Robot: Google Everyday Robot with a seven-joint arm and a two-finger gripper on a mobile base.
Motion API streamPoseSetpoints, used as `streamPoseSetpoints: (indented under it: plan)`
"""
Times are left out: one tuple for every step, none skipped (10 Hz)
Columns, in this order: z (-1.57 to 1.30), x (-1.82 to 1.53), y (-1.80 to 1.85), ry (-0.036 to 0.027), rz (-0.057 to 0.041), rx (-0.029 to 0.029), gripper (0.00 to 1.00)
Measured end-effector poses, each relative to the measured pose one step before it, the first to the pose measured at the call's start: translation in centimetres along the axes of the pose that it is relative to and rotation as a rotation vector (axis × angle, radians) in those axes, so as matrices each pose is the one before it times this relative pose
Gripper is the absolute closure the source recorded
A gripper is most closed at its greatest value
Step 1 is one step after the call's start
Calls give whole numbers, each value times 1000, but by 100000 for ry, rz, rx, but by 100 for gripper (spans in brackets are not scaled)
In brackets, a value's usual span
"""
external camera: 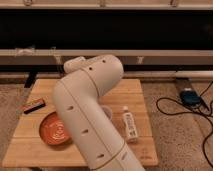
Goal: Wipe the white sponge on the table
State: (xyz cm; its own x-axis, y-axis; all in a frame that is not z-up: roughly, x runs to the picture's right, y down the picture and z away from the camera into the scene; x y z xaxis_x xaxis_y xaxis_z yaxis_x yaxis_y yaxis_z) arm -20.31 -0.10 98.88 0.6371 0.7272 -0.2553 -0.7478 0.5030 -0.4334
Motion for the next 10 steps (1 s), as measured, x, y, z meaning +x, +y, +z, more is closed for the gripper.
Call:
streamPoseSetpoints:
  plan:
    - [16, -379, 61, -603, -281, -85, 54]
    - [48, -746, 465, -687, -1276, -472, 45]
    - [243, -944, 881, -187, -2332, -730, 32]
    - [78, -694, 768, -728, -2134, -766, 24]
    - [101, -315, 490, -195, -2040, -524, 20]
    - [118, -380, 604, -857, -2827, -855, 20]
    - [21, -396, 622, -871, -3020, -736, 20]
    - [139, -380, 1233, -776, -4731, -2217, 20]
    - [42, -439, 1205, -644, -4391, -2201, 20]
    - [-22, 23, 603, 49, -2955, -1720, 20]
